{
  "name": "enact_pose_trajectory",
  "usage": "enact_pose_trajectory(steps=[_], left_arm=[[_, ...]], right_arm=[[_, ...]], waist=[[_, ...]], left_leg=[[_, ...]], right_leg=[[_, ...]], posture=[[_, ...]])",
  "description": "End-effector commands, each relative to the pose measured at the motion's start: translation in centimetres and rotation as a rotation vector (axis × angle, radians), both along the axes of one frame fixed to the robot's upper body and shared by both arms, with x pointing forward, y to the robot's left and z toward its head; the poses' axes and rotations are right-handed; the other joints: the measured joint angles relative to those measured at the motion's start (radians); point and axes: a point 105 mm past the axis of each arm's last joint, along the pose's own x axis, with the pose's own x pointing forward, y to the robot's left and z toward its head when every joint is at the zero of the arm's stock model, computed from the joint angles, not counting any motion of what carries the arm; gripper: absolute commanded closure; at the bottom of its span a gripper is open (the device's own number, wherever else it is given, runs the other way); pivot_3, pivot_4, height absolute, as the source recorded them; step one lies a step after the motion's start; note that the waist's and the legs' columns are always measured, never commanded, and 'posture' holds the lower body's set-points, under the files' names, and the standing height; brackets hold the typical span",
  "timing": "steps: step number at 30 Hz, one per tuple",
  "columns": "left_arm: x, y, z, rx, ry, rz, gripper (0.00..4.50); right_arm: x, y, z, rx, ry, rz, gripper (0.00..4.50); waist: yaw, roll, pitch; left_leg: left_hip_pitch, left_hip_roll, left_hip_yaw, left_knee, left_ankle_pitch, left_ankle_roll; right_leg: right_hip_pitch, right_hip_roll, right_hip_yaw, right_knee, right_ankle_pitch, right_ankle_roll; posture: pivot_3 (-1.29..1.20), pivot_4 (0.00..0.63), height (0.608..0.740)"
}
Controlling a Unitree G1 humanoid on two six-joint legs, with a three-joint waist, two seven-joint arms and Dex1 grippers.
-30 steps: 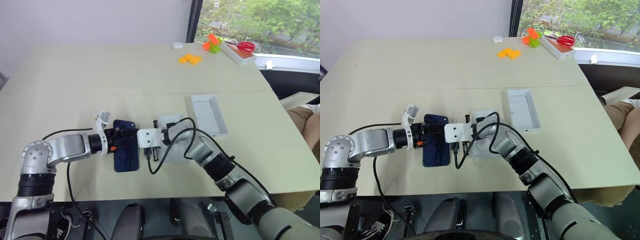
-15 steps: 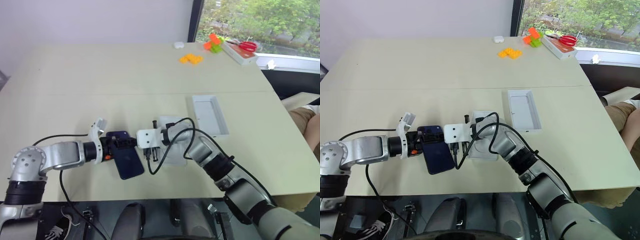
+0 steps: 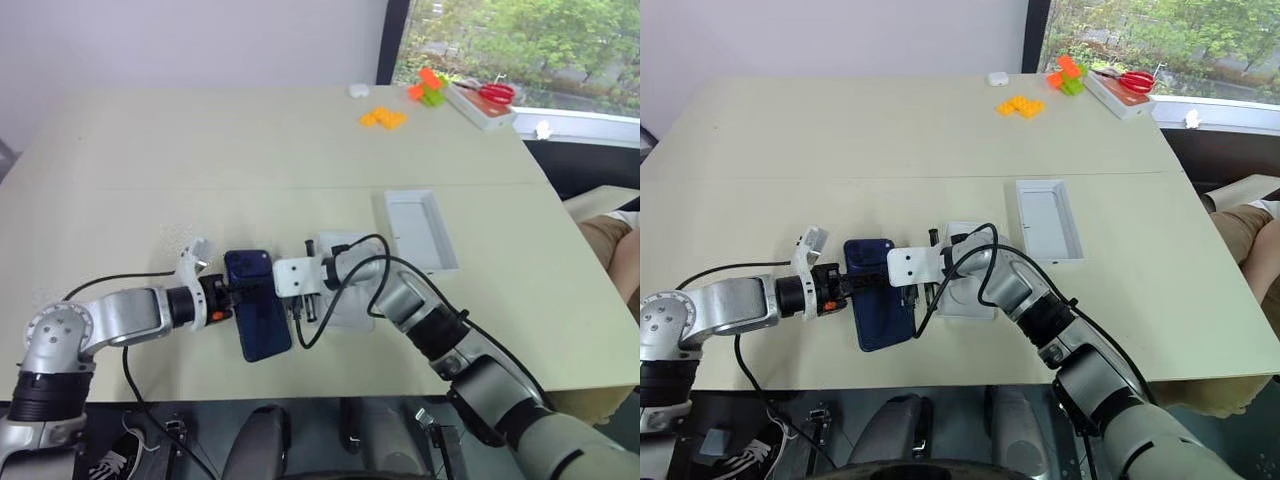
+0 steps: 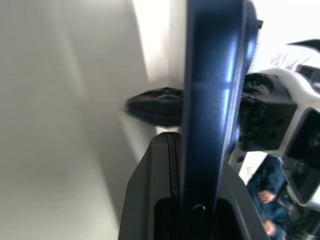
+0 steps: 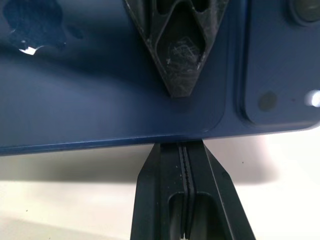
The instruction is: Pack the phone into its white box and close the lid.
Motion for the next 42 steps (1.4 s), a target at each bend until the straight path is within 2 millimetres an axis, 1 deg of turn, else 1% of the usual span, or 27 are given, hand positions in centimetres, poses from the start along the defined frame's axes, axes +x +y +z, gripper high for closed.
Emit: enact_pose_trajectory(steps=[1, 6, 11, 12, 13, 15, 17, 18, 20, 21, 22, 24, 25, 28, 29, 31, 33, 34, 35, 36, 38, 39, 41, 42], left_arm=[[0.0, 0.1, 1.3, -0.034, -0.048, -0.014, 4.47], [0.3, 1.1, 1.6, -0.076, -0.043, -0.003, 4.47], [-0.3, 2.8, 1.4, -0.151, -0.004, -0.013, 4.47], [-0.4, 3.2, 1.7, -0.183, -0.005, -0.019, 4.47], [-0.7, 3.6, 1.8, -0.21, 0.001, -0.029, 4.47], [-1.0, 4.1, 1.9, -0.243, 0.012, -0.043, 4.47], [-1.4, 4.5, 2.4, -0.289, 0.014, -0.07, 4.5], [-1.3, 4.9, 2.6, -0.309, 0.016, -0.067, 4.5], [-1.0, 5.5, 2.9, -0.341, 0.017, -0.055, 4.5], [-0.9, 5.7, 3.1, -0.354, 0.016, -0.05, 4.5], [-0.7, 5.8, 3.2, -0.365, 0.016, -0.05, 4.5], [-0.5, 6.0, 3.4, -0.373, 0.016, -0.052, 4.5], [-0.4, 6.0, 3.4, -0.374, 0.019, -0.053, 4.5], [-0.4, 5.6, 3.9, -0.4, 0.006, -0.083, 4.5], [-0.4, 5.6, 4.2, -0.411, 0.0, -0.09, 4.5], [-0.3, 5.6, 4.4, -0.418, -0.006, -0.096, 4.5], [-0.4, 5.3, 4.6, -0.407, -0.013, -0.119, 4.5], [-0.4, 5.2, 4.7, -0.404, -0.018, -0.124, 4.5], [-0.4, 5.0, 4.8, -0.407, -0.023, -0.134, 4.5], [-0.2, 4.7, 4.9, -0.41, -0.027, -0.139, 4.5], [0.1, 3.6, 5.6, -0.445, -0.048, -0.181, 4.5], [0.4, 3.0, 5.5, -0.437, -0.05, -0.189, 4.5], [0.8, 2.3, 5.3, -0.421, -0.049, -0.192, 4.5], [0.9, 1.3, 5.3, -0.399, -0.059, -0.22, 4.5]], right_arm=[[-0.1, 0.2, 0.4, 0.012, 0.023, 0.001, 4.5], [0.0, 0.2, 2.0, 0.07, 0.056, -0.01, 4.5], [0.4, -0.4, 3.9, 0.149, 0.101, -0.048, 4.5], [0.6, -0.5, 4.6, 0.176, 0.11, -0.06, 4.5], [0.7, -0.5, 5.7, 0.233, 0.157, -0.085, 4.5], [0.8, -0.6, 7.1, 0.303, 0.221, -0.11, 4.5], [0.9, -0.7, 8.7, 0.385, 0.312, -0.142, 3.96], [0.9, -1.1, 9.2, 0.405, 0.332, -0.153, 3.59], [0.8, -1.8, 9.9, 0.432, 0.371, -0.17, 2.63], [0.7, -2.0, 10.2, 0.443, 0.391, -0.177, 2.0], [0.6, -2.6, 10.1, 0.442, 0.397, -0.189, 1.57], [0.5, -3.3, 10.0, 0.433, 0.397, -0.205, 0.47], [0.4, -3.7, 9.9, 0.432, 0.398, -0.211, 0.03], [-0.4, -5.5, 9.6, 0.408, 0.372, -0.206, 0.03], [-0.9, -6.4, 9.5, 0.39, 0.382, -0.207, 0.03], [-1.5, -7.5, 9.3, 0.358, 0.388, -0.209, 0.03], [-1.6, -8.6, 8.8, 0.328, 0.396, -0.244, 0.03], [-1.7, -9.0, 8.5, 0.311, 0.401, -0.255, 0.03], [-1.6, -9.9, 8.0, 0.283, 0.392, -0.278, 0.03], [-1.1, -10.7, 7.9, 0.292, 0.399, -0.321, 0.03], [-0.8, -12.0, 7.8, 0.288, 0.39, -0.347, 0.03], [-0.9, -12.4, 7.8, 0.286, 0.394, -0.344, 0.03], [-1.1, -12.8, 7.7, 0.281, 0.398, -0.334, 0.03], [-1.7, -13.3, 7.7, 0.284, 0.416, -0.3, 0.03]], waist=[[0.001, 0.0, 0.0], [0.001, 0.0, 0.0], [0.0, 0.0, 0.0], [0.0, 0.0, 0.0], [-0.001, 0.0, 0.0], [-0.001, 0.0, 0.001], [0.0, 0.0, 0.001], [0.0, 0.0, 0.001], [0.001, 0.0, 0.001], [0.003, 0.001, 0.001], [0.005, 0.001, 0.001], [0.006, 0.001, 0.001], [0.006, 0.001, 0.001], [0.004, 0.001, 0.001], [0.004, 0.0, 0.001], [0.004, 0.0, 0.001], [0.002, 0.0, 0.001], [0.0, 0.0, 0.001], [0.0, 0.0, 0.001], [0.001, 0.0, 0.001], [0.005, 0.0, 0.001], [0.005, 0.0, 0.001], [0.008, 0.001, 0.001], [0.007, 0.0, 0.001]], left_leg=[[0.0, 0.0, 0.0, 0.0, 0.0, 0.0], [-0.001, 0.0, 0.0, 0.0, 0.0, 0.0], [-0.002, 0.0, 0.0, 0.0, 0.0, 0.001], [-0.002, 0.0, 0.0, 0.0, -0.001, 0.001], [-0.002, 0.0, 0.0, 0.0, -0.001, 0.001], [-0.003, 0.0, 0.0, 0.0, -0.001, 0.002], [-0.003, 0.0, 0.0, 0.0, -0.001, 0.002], [-0.003, 0.0, 0.0, 0.0, -0.001, 0.002], [-0.003, 0.0, -0.001, 0.0, -0.001, 0.002], [-0.003, 0.0, -0.001, 0.0, -0.002, 0.003], [-0.004, 0.0, -0.001, 0.0, -0.002, 0.003], [-0.004, -0.001, -0.001, 0.0, -0.002, 0.004], [-0.005, -0.001, -0.001, 0.0, -0.002, 0.004], [-0.006, -0.001, 0.0, 0.0, -0.003, 0.006], [-0.007, -0.001, 0.0, 0.0, -0.003, 0.006], [-0.015, -0.002, 0.0, 0.002, -0.003, 0.006], [-0.022, -0.002, 0.001, 0.003, -0.002, 0.004], [-0.022, -0.002, 0.001, 0.003, -0.002, 0.003], [-0.022, -0.002, 0.001, 0.003, -0.002, 0.003], [-0.022, -0.001, 0.001, 0.003, -0.003, 0.005], [-0.021, -0.001, 0.001, 0.003, -0.003, 0.005], [-0.021, -0.002, 0.001, 0.003, -0.003, 0.005], [-0.021, -0.002, 0.002, 0.005, -0.003, 0.005], [-0.021, -0.002, 0.001, 0.007, -0.003, 0.006]], right_leg=[[0.0, 0.0, 0.0, 0.0, 0.0, 0.0], [-0.001, 0.0, 0.0, 0.0, 0.0, 0.0], [-0.002, 0.0, -0.001, 0.0, 0.001, 0.001], [-0.002, 0.0, -0.001, 0.0, 0.0, 0.001], [-0.002, 0.0, -0.001, 0.0, 0.0, 0.001], [-0.002, 0.0, -0.001, 0.0, 0.0, 0.001], [-0.002, 0.0, -0.001, 0.0, 0.0, 0.001], [-0.002, 0.0, -0.001, 0.0, 0.0, 0.0], [-0.002, 0.0, -0.002, 0.0, 0.0, 0.0], [-0.002, -0.001, -0.002, 0.0, 0.0, 0.0], [-0.002, -0.001, -0.002, 0.0, 0.0, 0.0], [-0.002, -0.002, -0.003, -0.001, 0.0, 0.0], [-0.002, -0.002, -0.003, -0.001, 0.0, 0.0], [-0.003, -0.003, -0.002, -0.001, 0.002, 0.003], [-0.004, -0.003, -0.002, -0.001, 0.002, 0.003], [-0.012, -0.003, -0.002, 0.0, 0.002, 0.003], [-0.02, -0.005, -0.002, 0.001, 0.002, 0.003], [-0.021, -0.005, -0.002, 0.001, 0.002, 0.003], [-0.021, -0.005, -0.001, 0.001, 0.002, 0.003], [-0.021, -0.005, -0.001, 0.002, 0.002, 0.003], [-0.02, -0.005, -0.001, 0.001, 0.002, 0.003], [-0.02, -0.005, -0.001, 0.001, 0.002, 0.003], [-0.019, -0.005, -0.001, 0.001, 0.002, 0.003], [-0.018, -0.005, -0.001, 0.002, 0.002, 0.003]], posture=[[0.0, 0.15, 0.74], [0.0, 0.15, 0.74], [0.0, 0.15, 0.74], [0.0, 0.15, 0.74], [0.0, 0.15, 0.74], [0.0, 0.15, 0.74], [0.0, 0.15, 0.74], [0.0, 0.15, 0.74], [0.0, 0.15, 0.74], [0.0, 0.15, 0.74], [0.0, 0.15, 0.74], [0.0, 0.15, 0.74], [0.0, 0.15, 0.74], [0.0, 0.15, 0.74], [0.0, 0.15, 0.74], [0.0, 0.15, 0.74], [0.0, 0.15, 0.74], [0.0, 0.15, 0.74], [0.0, 0.15, 0.74], [0.0, 0.15, 0.74], [0.0, 0.15, 0.74], [0.0, 0.15, 0.74], [0.0, 0.15, 0.74], [0.0, 0.15, 0.74]])
